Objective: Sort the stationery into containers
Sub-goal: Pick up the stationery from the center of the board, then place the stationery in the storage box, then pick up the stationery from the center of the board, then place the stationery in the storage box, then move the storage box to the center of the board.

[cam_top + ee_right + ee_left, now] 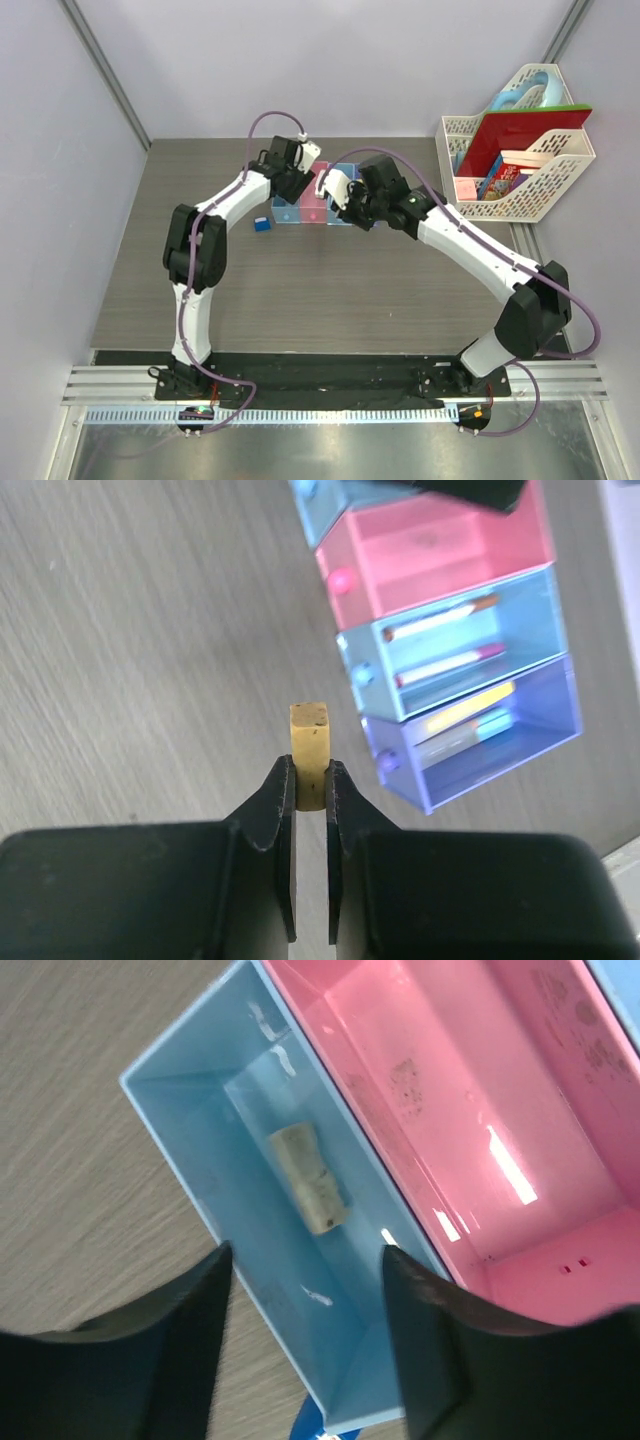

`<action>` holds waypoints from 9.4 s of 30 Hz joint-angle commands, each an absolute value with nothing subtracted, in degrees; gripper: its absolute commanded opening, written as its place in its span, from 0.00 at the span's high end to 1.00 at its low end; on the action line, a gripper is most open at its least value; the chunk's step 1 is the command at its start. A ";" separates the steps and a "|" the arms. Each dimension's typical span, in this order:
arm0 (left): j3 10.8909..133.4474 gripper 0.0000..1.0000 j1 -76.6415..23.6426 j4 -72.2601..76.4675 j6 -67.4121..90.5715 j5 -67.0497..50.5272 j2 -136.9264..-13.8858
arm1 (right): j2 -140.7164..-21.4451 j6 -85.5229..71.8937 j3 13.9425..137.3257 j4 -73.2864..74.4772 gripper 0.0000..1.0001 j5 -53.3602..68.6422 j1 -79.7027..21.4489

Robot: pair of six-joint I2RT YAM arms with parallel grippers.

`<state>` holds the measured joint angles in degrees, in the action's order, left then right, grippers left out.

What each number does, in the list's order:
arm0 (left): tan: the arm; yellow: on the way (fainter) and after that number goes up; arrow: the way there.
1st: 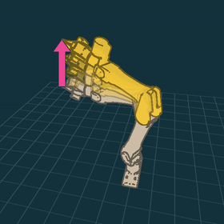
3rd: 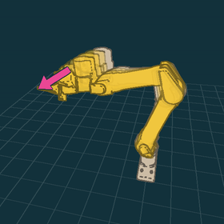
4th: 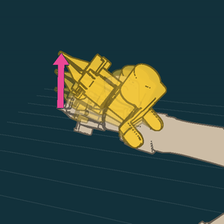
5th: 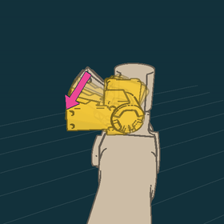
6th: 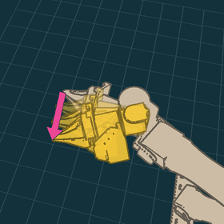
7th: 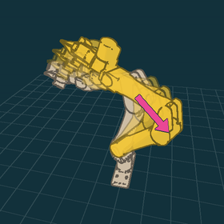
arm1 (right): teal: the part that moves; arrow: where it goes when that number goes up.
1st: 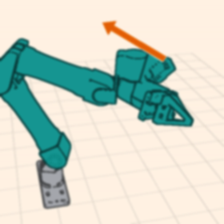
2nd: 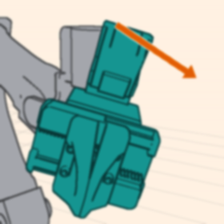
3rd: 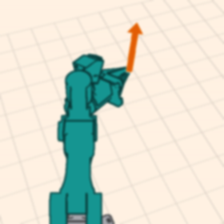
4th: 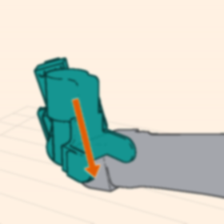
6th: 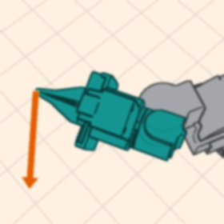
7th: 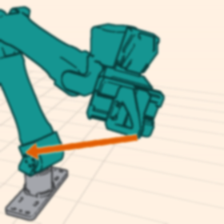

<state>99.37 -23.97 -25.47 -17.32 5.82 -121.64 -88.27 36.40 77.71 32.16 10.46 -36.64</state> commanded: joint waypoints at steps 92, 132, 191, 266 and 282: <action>75.76 0.26 -2.64 -27.94 -50.45 -25.22 -107.23 | -92.73 25.84 95.81 23.99 0.19 -9.32 -24.79; 84.55 0.57 -8.52 -34.89 -50.45 -29.18 -115.66 | -91.67 24.26 85.96 19.95 0.19 -6.77 -21.01; 109.77 1.00 -28.65 -23.99 -11.51 -3.87 -126.47 | -83.76 17.05 69.26 16.44 0.00 1.41 -5.98; 89.83 0.47 -26.72 -20.04 -15.38 12.57 -113.03 | -108.28 7.82 83.67 16.53 0.00 8.53 -13.36; 85.96 0.47 -26.81 -20.92 -13.27 7.82 -114.00 | -108.02 8.96 80.43 16.43 0.00 7.21 -15.29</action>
<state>87.70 -26.85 -21.23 -14.83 10.61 -114.65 -110.41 8.64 81.32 17.74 7.84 -14.46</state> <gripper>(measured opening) 0.528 0.996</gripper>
